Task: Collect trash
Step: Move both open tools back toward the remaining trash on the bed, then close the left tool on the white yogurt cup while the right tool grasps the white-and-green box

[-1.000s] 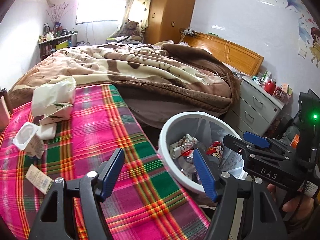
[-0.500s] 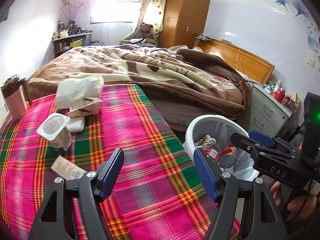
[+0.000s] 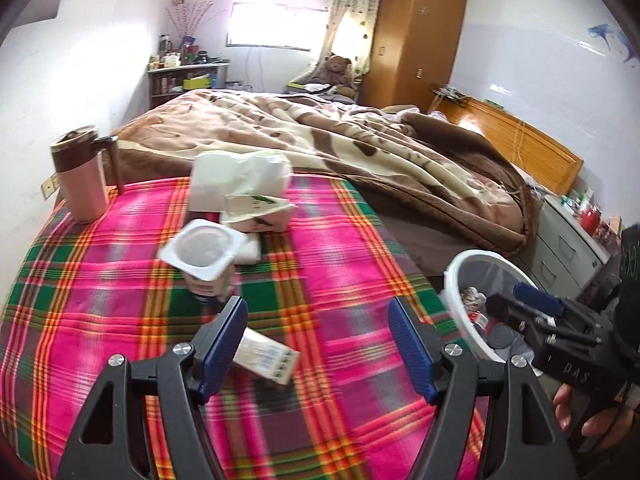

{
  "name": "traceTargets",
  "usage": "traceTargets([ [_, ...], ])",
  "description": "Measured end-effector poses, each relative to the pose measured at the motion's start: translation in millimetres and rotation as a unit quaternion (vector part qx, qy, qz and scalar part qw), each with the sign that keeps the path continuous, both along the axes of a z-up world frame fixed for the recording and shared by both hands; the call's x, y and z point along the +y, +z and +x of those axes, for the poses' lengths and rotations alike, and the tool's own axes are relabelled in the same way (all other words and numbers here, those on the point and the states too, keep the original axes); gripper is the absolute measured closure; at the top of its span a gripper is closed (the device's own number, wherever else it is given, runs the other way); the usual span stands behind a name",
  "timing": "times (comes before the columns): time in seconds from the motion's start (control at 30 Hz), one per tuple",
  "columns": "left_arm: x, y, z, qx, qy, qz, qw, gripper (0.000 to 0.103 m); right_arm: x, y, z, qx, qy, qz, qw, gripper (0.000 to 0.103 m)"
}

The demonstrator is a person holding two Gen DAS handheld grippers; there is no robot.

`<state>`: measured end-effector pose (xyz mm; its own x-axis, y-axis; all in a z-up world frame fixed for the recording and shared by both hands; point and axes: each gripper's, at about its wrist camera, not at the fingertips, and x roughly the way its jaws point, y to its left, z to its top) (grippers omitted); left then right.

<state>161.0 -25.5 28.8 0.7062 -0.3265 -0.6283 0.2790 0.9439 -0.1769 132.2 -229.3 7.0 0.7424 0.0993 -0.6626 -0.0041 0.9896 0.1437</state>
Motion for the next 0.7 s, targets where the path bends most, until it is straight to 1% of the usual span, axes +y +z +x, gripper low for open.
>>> traceTargets([
  [0.13,20.4,-1.0,8.6,0.004,0.016,0.004,0.9999,0.028,22.6,-8.0,9.1,0.012,0.032,-0.005,0.999,0.033],
  [0.23,32.9,-3.3,12.8,0.005,0.028,0.01,0.9995,0.028,36.3,-11.2,13.8,0.011,0.057,-0.001,0.998,0.033],
  [0.37,48.9,-8.2,20.5,0.015,0.04,0.005,0.9991,0.028,56.7,-17.4,22.3,0.02,0.093,0.006,0.995,0.033],
  [0.43,55.4,-11.0,24.0,0.019,0.046,0.004,0.9988,0.028,68.3,-21.2,25.8,0.025,0.115,0.007,0.993,0.033],
  [0.6,66.1,-15.7,32.8,0.023,0.051,0.008,0.9984,0.028,96.2,-31.5,30.5,0.039,0.17,-0.012,0.985,0.033],
  [0.7,70.1,-18.6,37.7,0.028,0.049,0.008,0.9984,0.028,109.6,-36.0,33.5,0.045,0.192,-0.015,0.98,0.033],
])
